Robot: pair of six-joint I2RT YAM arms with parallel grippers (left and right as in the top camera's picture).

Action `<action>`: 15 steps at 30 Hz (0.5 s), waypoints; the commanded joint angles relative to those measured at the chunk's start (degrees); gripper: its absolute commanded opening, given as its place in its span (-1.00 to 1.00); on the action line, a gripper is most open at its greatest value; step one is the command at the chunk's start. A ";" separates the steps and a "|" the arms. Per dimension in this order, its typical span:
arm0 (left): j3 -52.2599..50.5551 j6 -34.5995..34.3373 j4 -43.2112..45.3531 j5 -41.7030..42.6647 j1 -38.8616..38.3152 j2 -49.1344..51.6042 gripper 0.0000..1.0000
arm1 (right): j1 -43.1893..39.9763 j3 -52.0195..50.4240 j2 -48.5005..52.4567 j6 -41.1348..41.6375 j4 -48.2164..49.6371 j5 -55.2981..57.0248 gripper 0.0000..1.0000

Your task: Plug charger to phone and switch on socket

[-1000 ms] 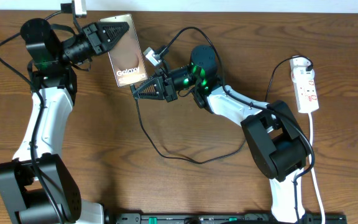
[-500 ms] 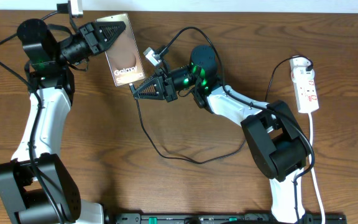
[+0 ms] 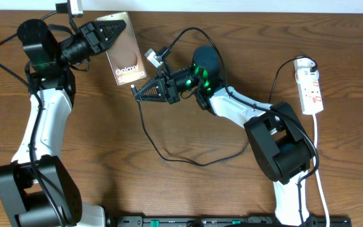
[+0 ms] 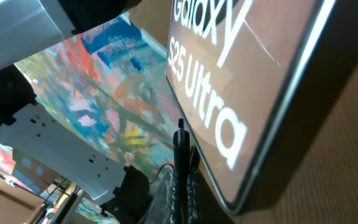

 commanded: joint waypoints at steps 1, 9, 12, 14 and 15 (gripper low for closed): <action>0.33 0.66 0.52 -0.26 0.28 -0.11 -0.85 | 0.57 0.39 -0.07 0.37 0.28 -0.66 -0.98; 0.33 0.46 0.52 0.74 0.28 -0.11 -0.85 | 0.09 0.39 -0.07 0.35 0.31 -0.59 -0.98; 0.33 0.48 0.52 1.33 0.28 -0.11 -0.85 | -0.15 0.39 -0.07 0.35 0.31 -0.59 -0.98; 0.33 0.50 0.55 2.05 0.28 -0.11 -0.85 | -0.35 0.39 -0.07 0.35 0.31 -0.59 -0.98; 0.33 0.50 0.52 2.14 0.28 -0.11 -0.85 | -0.35 0.39 -0.07 0.33 0.31 -0.59 -0.98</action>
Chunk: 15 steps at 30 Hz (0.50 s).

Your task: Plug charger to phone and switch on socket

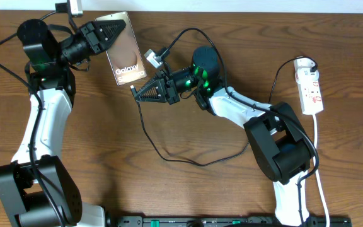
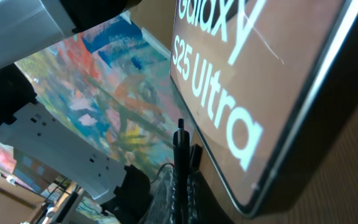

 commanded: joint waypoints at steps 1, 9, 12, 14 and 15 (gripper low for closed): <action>0.33 0.11 0.52 2.12 0.28 -0.11 -0.85 | -0.44 0.39 -0.07 0.33 0.26 -0.42 -0.98; 0.33 0.13 0.55 3.39 0.28 -0.11 -0.85 | -0.96 0.39 -0.07 0.33 0.28 -0.42 -0.98; 0.33 0.09 0.55 3.39 0.28 -0.11 -0.85 | -1.29 0.39 -0.07 0.33 0.26 -0.42 -0.98; 0.33 0.09 0.55 3.39 0.28 -0.11 -0.85 | -1.29 0.39 -0.07 0.33 0.26 -0.39 -0.98; 0.33 0.07 0.52 3.39 0.28 -0.11 -0.85 | -1.29 0.39 -0.07 0.33 0.26 -0.33 -0.98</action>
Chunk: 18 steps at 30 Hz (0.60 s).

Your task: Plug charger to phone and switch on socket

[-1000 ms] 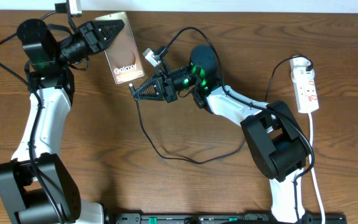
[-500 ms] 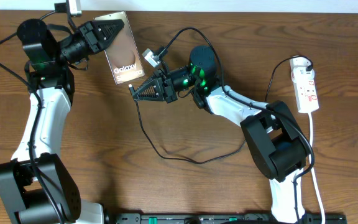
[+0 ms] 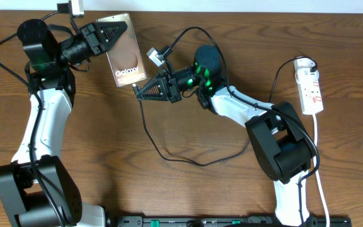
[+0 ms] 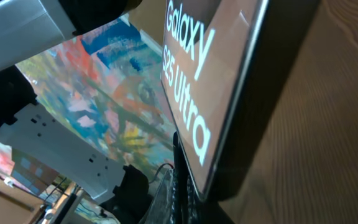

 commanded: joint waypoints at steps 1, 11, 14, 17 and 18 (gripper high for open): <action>0.33 0.02 0.52 1.40 0.28 -0.11 -0.85 | -0.37 0.39 -0.07 0.33 0.26 0.11 -0.98; 0.33 -0.63 0.52 1.40 0.26 -0.11 -0.85 | -0.33 0.39 -0.07 0.33 0.26 0.59 -0.98; 0.33 -0.63 0.52 1.44 0.11 -0.11 -0.85 | -0.33 0.39 -0.07 0.35 0.26 0.76 -0.98; 0.33 -0.63 0.52 1.60 0.00 -0.11 -0.85 | -0.33 0.39 -0.07 0.33 0.26 1.03 -0.98; 0.33 -0.66 0.50 1.60 0.00 -0.11 -0.84 | -0.33 0.39 -0.07 0.33 0.26 1.05 -0.98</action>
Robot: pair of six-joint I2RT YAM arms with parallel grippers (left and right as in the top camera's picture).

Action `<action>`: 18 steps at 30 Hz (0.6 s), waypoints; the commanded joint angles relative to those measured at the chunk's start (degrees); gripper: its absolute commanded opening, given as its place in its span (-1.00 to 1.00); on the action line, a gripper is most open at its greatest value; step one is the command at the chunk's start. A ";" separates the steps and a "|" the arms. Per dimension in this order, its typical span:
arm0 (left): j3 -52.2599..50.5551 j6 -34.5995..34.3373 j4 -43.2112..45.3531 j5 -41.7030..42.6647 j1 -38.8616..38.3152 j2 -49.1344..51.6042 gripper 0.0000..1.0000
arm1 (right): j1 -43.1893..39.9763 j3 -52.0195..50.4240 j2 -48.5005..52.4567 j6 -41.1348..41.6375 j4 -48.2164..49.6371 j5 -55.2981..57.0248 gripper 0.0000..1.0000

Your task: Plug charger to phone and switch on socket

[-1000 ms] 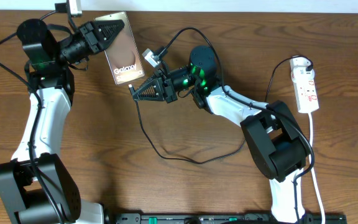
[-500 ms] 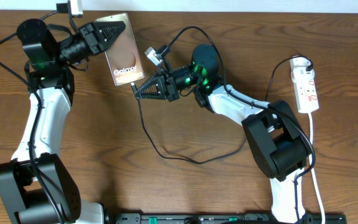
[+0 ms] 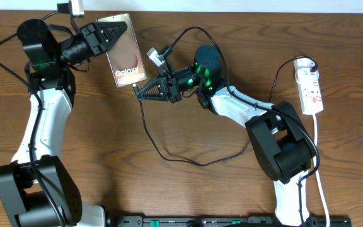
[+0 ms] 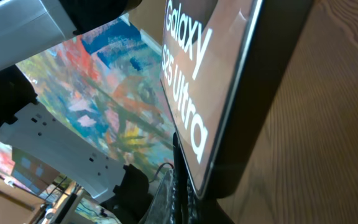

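The phone, its screen reading "Galaxy S25 Ultra", is held tilted above the table's far left. My left gripper is shut on its top end. My right gripper is shut on the black charger plug, right at the phone's bottom edge. The plug's tip disappears behind that edge in the right wrist view, so I cannot tell whether it is seated. Its black cable loops over the table to the white socket strip at the right.
The brown wooden table carries only the cable loop and the strip with its white lead running to the front edge. Both arm bases stand near the front edge.
Almost nothing has changed. Both grippers keep their holds, and the phone's lower edge sits a hair differently against the plug in the right wrist view.
At first the phone's screen faced the right wrist camera broadly, with the plug tip standing free beside its lower edge. Half a second later the screen looked larger. By the last earlier moment the phone appeared more edge-on, with the plug tip hidden at its bottom edge, as now.
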 commanded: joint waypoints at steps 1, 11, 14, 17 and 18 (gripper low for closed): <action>0.33 -0.63 0.50 1.46 0.02 -0.11 -0.85 | -0.33 0.39 -0.07 0.33 0.28 1.07 -0.98; 0.33 -1.44 0.50 1.75 -0.24 -0.11 -0.85 | -0.33 0.39 -0.07 0.35 0.28 1.44 -0.98; 0.33 -1.42 0.52 2.29 -0.24 -0.11 -0.85 | -0.33 0.39 -0.07 0.35 0.28 1.49 -0.98; 0.33 -1.42 0.52 2.34 -0.24 -0.11 -0.85 | -0.33 0.39 -0.07 0.35 0.28 1.66 -0.98; 0.33 -1.42 0.50 2.34 -0.24 -0.11 -0.85 | -0.33 0.39 -0.07 0.35 0.28 1.68 -0.98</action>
